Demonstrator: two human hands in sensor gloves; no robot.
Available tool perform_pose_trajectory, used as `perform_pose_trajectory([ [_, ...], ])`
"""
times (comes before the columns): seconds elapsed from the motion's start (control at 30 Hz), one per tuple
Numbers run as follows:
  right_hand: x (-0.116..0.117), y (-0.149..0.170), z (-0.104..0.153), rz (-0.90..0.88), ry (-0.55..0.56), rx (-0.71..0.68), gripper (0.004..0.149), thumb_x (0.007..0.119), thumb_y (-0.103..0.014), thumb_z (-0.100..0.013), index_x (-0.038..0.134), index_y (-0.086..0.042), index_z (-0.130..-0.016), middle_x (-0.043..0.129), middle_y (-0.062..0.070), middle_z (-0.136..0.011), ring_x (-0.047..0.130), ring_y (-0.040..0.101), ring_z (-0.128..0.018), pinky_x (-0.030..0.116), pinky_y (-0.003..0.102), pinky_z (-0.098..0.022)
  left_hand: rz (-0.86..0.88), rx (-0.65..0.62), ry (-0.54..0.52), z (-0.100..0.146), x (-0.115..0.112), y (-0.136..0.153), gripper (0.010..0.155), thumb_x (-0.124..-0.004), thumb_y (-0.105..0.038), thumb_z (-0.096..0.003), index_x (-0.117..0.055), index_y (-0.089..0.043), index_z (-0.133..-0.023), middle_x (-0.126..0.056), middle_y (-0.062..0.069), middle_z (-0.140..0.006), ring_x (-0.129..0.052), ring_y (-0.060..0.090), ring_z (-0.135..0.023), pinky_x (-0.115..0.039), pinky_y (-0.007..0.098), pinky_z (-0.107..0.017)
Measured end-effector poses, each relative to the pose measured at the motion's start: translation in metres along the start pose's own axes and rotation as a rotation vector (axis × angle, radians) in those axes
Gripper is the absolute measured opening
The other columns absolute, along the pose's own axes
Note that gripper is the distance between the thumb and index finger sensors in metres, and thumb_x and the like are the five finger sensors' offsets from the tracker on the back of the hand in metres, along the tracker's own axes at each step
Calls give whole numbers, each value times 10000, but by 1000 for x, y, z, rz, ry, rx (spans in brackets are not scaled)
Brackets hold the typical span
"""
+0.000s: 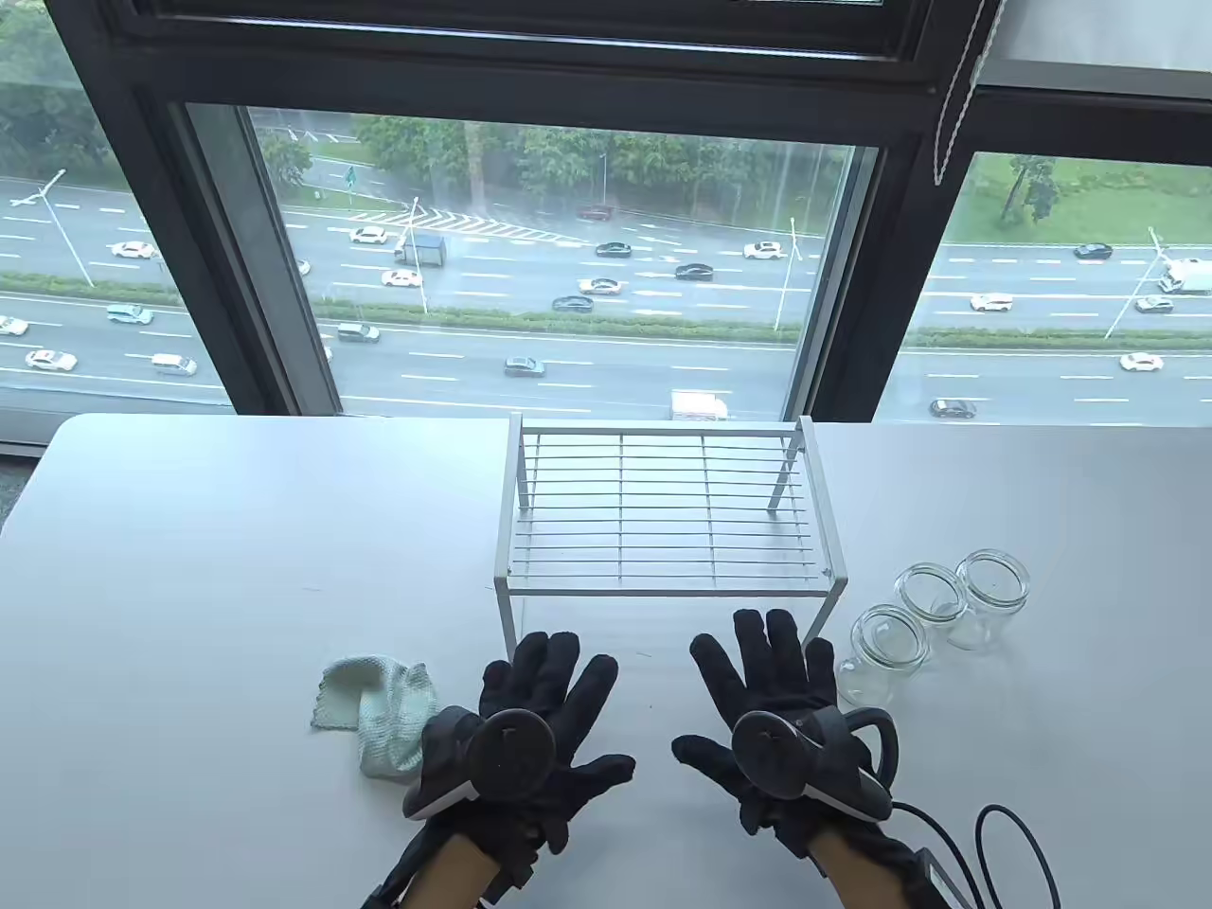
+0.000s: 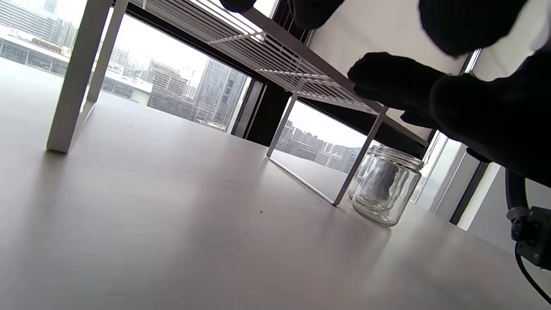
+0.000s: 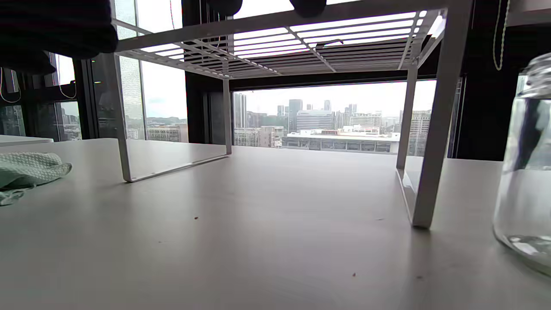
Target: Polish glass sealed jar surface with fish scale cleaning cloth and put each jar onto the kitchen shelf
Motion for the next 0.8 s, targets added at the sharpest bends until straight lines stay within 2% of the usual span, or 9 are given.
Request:
perform_pose_trajectory([
  [0.8, 1, 3, 2, -16, -16, 20, 914, 526, -812, -361, 316, -382, -1139, 239, 138, -1233, 215, 440, -1098, 268, 701, -732, 13, -4, -7, 0, 3, -1, 895, -638, -783, -450, -375, -315, -1167, -255, 172, -1267, -194, 494, -1147, -260, 713, -717],
])
Point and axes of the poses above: the tracker on the back of each hand, its own y axis roughly to the little-finger side, its own z axis roughly from the fingertips to the wrist, x = y × z, the point moved 3 cm from there along -z, roughly from the wrist to the fingertips
